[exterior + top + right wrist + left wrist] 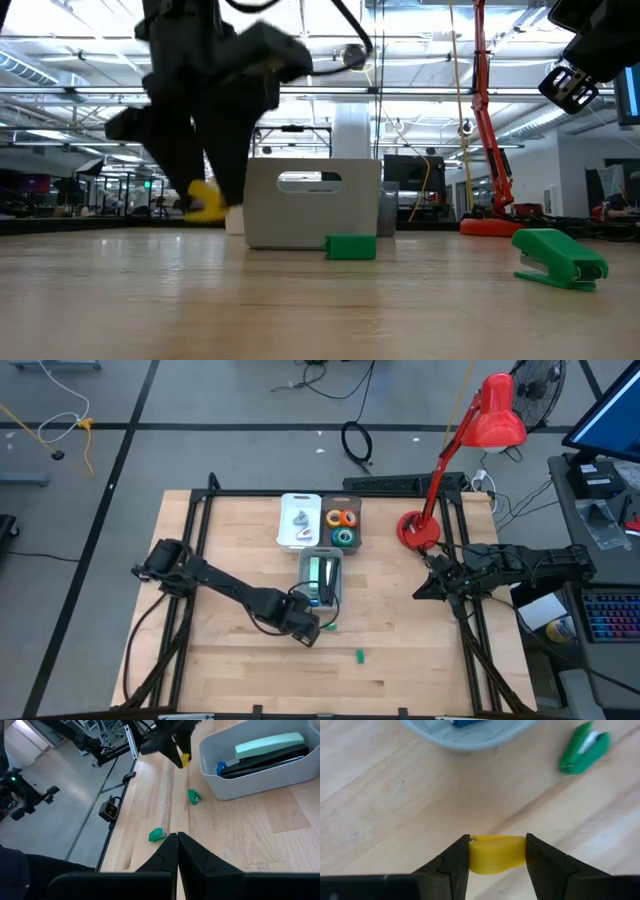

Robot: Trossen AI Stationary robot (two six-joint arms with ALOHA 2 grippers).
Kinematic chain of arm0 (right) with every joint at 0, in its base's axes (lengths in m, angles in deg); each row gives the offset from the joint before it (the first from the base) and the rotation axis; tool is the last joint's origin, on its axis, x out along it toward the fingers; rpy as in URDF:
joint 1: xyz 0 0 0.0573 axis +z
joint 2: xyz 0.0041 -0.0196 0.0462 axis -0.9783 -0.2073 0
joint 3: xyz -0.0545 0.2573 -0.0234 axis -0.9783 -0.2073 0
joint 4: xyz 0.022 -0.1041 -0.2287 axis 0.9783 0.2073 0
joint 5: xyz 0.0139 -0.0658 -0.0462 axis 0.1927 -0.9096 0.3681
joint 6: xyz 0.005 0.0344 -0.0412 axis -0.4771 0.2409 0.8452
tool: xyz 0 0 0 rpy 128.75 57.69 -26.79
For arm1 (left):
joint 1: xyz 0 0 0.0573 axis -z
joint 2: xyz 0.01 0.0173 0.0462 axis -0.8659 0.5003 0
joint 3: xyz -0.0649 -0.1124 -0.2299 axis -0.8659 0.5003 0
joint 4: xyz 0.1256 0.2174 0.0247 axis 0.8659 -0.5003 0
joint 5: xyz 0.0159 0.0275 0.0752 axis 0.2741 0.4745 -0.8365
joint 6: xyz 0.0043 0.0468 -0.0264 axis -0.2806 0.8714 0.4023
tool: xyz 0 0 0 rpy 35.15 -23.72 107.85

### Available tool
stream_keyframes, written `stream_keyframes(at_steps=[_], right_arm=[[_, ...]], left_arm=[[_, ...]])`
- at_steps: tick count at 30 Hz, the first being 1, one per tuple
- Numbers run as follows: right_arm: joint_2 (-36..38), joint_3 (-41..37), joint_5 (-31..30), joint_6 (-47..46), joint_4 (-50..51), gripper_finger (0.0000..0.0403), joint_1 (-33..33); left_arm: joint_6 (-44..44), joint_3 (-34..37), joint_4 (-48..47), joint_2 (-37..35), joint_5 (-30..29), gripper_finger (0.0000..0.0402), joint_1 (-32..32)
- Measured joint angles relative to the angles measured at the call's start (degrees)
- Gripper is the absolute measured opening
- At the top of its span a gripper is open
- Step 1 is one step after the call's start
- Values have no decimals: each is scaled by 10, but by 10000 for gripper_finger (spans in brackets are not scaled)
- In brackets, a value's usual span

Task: Pick and place Stapler, Stapler remover, tape
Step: Put the yellow stapler into the gray bin

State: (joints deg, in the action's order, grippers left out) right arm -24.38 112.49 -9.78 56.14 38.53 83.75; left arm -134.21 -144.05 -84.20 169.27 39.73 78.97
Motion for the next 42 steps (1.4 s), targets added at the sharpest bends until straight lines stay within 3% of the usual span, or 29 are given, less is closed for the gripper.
stream_keyframes(at_steps=[6,12,17,31,42], right_arm=[[0,0,0,0,0,0,0],[0,0,0,7,0,0,0],[0,0,-2,15,0,0,0],[0,0,-16,14,0,0,0],[0,0,-16,13,0,0,0]], left_arm=[[-16,0,-4,-57,-39,174,0],[-22,-1,-1,-126,-121,176,-8],[34,-2,10,-158,-179,176,-40],[416,-2,34,-152,-105,177,-194],[641,-2,33,-118,-60,177,-237]])
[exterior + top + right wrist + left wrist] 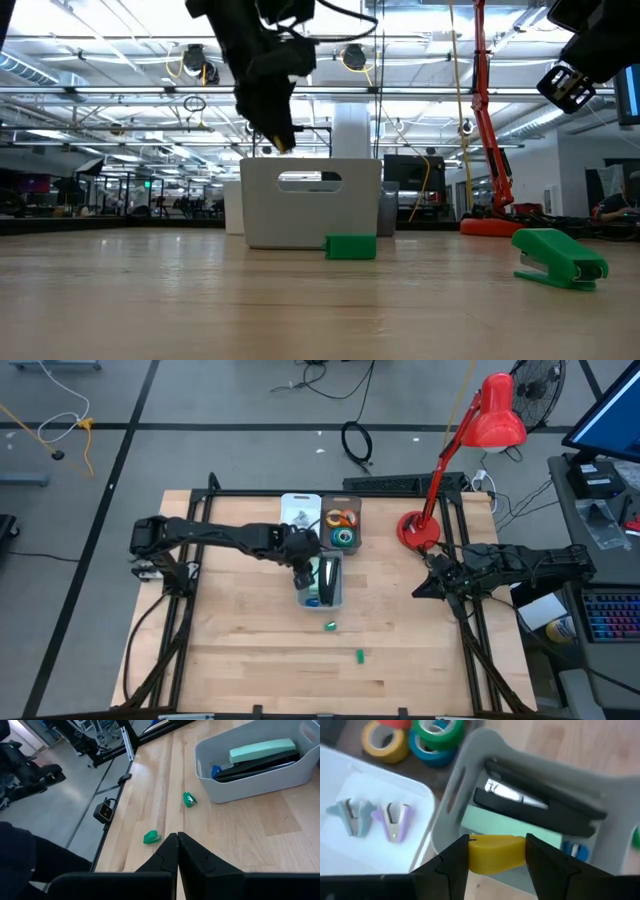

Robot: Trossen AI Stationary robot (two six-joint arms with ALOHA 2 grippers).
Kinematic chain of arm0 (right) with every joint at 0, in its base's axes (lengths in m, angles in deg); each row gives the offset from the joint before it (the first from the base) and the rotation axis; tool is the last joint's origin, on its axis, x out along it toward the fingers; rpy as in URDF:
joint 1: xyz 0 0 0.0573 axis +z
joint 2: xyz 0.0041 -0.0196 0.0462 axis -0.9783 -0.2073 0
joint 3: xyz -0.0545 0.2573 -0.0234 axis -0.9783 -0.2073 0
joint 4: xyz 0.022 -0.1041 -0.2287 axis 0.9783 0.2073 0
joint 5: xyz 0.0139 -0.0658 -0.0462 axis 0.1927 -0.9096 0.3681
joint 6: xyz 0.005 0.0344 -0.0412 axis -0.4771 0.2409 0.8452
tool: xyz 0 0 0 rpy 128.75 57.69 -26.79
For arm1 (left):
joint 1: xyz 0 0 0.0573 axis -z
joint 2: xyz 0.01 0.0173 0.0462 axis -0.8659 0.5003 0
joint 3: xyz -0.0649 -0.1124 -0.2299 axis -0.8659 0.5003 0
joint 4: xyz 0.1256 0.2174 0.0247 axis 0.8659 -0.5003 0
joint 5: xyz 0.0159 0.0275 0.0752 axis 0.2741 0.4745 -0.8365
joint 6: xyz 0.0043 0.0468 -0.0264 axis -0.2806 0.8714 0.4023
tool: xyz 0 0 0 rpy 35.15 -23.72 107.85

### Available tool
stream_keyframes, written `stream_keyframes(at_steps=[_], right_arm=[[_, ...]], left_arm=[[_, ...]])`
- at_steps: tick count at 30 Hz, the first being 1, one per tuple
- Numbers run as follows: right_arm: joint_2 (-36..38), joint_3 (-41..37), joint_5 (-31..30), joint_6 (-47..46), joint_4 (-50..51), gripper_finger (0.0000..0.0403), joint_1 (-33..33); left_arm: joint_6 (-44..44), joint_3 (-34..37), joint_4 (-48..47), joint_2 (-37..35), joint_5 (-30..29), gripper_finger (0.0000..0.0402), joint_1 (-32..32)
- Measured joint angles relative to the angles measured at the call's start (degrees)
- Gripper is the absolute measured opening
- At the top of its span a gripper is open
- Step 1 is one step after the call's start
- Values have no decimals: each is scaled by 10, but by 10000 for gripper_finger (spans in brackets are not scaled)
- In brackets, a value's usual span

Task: Pick and place Stapler, Stapler remover, tape
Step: Put the yellow stapler into the gray bin

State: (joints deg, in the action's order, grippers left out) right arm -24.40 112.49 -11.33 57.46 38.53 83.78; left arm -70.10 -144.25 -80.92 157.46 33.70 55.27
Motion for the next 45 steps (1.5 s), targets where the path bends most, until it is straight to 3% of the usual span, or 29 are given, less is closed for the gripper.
stream_keyframes(at_steps=[8,17,45], right_arm=[[0,0,-32,0,0,0,0],[0,0,-41,0,0,0,0],[0,0,-47,-15,0,0,0]], left_arm=[[95,0,-5,39,16,177,-6],[136,0,3,60,32,177,-6],[183,0,-19,84,46,178,-6]])
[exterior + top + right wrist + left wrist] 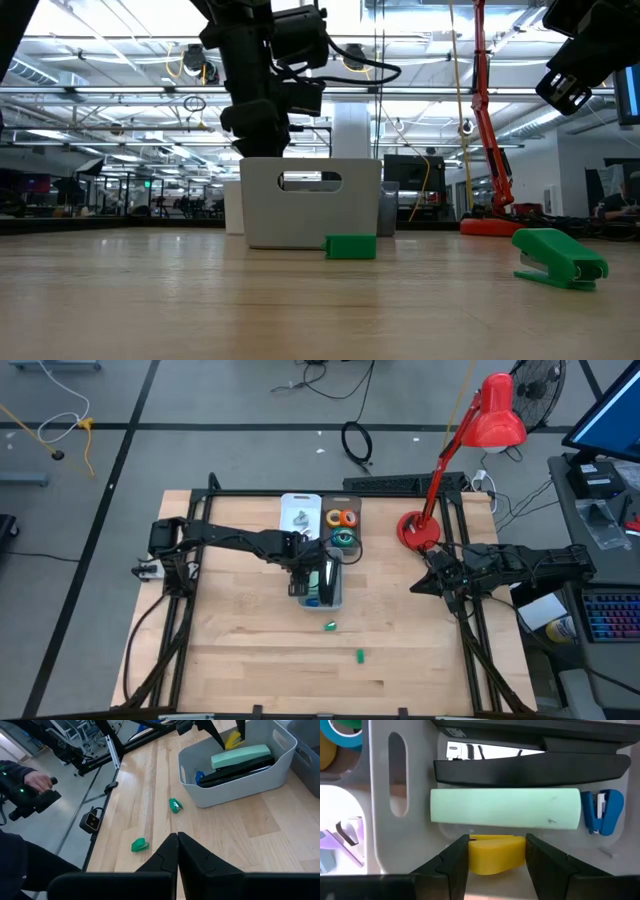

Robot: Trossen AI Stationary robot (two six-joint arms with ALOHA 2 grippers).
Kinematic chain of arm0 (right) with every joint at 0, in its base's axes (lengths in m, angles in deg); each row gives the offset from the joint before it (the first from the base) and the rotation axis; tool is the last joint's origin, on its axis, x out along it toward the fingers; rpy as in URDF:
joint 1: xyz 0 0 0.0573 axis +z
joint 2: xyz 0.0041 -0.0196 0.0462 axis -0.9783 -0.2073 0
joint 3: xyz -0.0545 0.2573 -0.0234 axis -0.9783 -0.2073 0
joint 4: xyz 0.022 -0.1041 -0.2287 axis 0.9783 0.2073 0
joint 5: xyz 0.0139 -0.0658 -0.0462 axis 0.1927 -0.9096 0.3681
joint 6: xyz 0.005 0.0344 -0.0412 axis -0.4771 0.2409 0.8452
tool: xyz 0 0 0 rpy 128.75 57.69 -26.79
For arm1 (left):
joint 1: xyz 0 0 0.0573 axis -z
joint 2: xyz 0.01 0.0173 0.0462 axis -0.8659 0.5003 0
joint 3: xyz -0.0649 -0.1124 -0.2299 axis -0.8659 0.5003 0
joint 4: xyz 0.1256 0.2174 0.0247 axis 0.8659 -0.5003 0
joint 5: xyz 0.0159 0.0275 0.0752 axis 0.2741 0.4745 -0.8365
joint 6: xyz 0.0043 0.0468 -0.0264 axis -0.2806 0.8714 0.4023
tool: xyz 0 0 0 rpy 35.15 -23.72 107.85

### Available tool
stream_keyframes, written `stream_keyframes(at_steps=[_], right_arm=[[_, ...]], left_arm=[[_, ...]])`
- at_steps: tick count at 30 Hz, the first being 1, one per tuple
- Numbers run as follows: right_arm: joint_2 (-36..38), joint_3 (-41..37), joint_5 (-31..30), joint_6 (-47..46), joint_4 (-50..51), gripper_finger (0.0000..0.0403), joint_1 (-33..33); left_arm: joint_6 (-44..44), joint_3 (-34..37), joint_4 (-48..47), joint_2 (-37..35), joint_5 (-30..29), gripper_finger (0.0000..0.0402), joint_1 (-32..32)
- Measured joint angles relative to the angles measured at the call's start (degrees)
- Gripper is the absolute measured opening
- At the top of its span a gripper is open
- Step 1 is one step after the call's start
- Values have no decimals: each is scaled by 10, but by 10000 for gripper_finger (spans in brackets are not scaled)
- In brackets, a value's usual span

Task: Pick and place Stapler, Stapler remover, tape
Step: Put the yellow stapler into the gray bin, then put the top green stapler into the gray bin

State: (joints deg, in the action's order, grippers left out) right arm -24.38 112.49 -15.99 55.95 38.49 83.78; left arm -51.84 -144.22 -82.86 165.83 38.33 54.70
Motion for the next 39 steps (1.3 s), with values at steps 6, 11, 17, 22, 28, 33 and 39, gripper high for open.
stream_keyframes(at_steps=[6,11,17,22,28,33,39], right_arm=[[0,0,1,0,0,0,0],[0,0,1,0,0,0,0],[0,0,3,0,0,0,0],[0,0,3,0,0,0,0],[0,0,4,0,0,0,0],[0,0,4,6,0,0,0],[0,0,5,29,1,0,0]], left_arm=[[0,0,0,0,-1,188,0],[-3,0,0,0,-1,220,0],[-15,0,0,0,-1,247,0],[-47,-37,-36,-3,-15,254,2],[-104,-135,-55,-4,-22,255,24],[-118,-175,17,-4,-23,255,78],[-127,-175,88,-3,-66,255,166]])
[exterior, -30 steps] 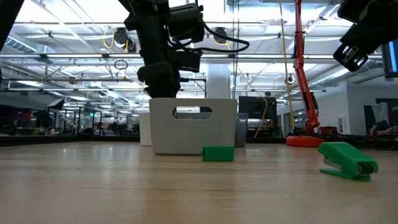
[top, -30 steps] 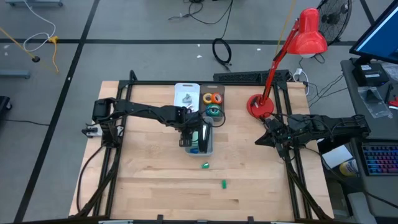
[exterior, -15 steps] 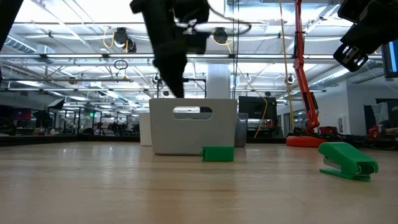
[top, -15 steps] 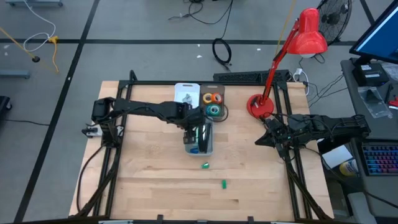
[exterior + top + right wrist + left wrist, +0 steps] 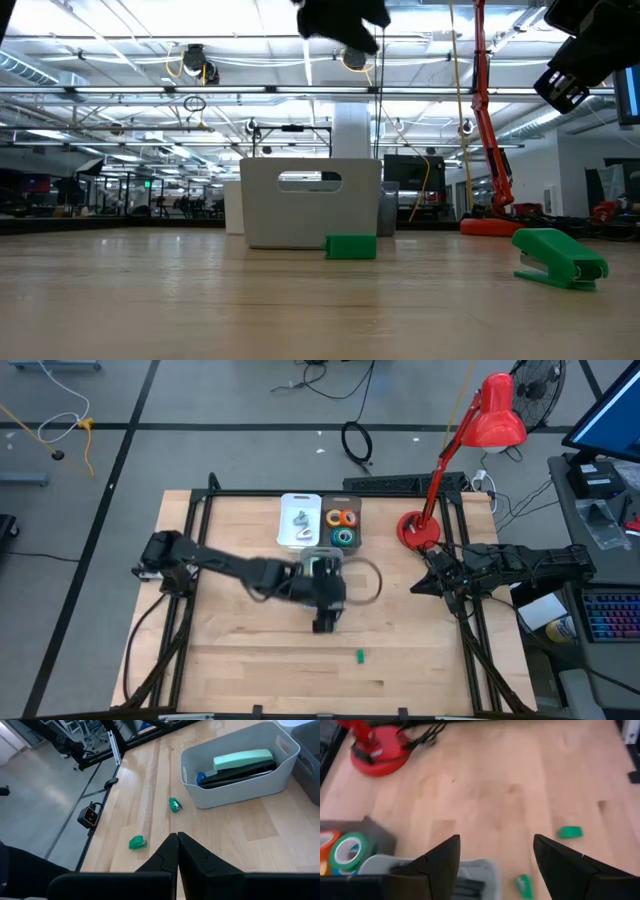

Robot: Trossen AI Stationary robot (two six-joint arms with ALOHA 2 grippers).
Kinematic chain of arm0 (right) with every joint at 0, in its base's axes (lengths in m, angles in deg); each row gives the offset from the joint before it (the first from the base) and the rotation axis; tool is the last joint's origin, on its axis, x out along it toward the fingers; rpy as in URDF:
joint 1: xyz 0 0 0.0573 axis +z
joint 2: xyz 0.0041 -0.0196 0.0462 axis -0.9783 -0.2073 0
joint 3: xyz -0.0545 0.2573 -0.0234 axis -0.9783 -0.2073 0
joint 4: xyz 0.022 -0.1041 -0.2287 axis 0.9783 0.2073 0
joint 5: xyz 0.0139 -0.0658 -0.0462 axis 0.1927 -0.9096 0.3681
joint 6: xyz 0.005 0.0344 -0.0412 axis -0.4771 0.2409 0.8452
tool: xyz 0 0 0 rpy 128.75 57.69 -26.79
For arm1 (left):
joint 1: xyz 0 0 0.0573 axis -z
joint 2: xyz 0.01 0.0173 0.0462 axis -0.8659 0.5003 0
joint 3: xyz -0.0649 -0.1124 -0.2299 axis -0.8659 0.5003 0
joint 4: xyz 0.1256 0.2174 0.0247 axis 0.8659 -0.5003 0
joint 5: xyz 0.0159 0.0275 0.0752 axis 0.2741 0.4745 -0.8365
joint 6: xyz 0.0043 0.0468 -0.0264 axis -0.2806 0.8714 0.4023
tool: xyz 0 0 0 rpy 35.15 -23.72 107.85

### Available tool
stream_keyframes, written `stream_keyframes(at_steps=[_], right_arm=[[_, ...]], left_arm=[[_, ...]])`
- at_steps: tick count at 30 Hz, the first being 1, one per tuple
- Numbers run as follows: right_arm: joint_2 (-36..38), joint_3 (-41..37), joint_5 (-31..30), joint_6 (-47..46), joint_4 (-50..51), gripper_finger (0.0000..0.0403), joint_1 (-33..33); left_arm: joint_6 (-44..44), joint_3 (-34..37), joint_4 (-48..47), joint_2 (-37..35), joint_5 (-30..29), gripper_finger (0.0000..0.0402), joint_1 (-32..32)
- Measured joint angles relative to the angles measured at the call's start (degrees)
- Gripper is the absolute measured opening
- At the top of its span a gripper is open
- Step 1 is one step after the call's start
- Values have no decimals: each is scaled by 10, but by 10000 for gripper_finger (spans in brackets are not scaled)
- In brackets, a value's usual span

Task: Pick and place Stapler, Stapler remover, tape
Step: Put the top green stapler into the gray bin

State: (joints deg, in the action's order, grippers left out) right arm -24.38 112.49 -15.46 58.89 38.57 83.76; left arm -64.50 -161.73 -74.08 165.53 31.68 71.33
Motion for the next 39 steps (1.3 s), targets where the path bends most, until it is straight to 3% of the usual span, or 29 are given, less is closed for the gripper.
stream_keyframes(at_steps=[7,13,24,39], right_arm=[[0,0,0,24,8,0,0],[0,0,0,33,18,0,0],[0,0,16,31,23,0,0],[0,0,16,31,40,0,0]], left_arm=[[-69,-1,13,23,-70,255,81],[-150,-1,30,80,-71,255,111],[-237,0,22,157,-33,255,105],[-282,0,-17,159,-31,255,92]])
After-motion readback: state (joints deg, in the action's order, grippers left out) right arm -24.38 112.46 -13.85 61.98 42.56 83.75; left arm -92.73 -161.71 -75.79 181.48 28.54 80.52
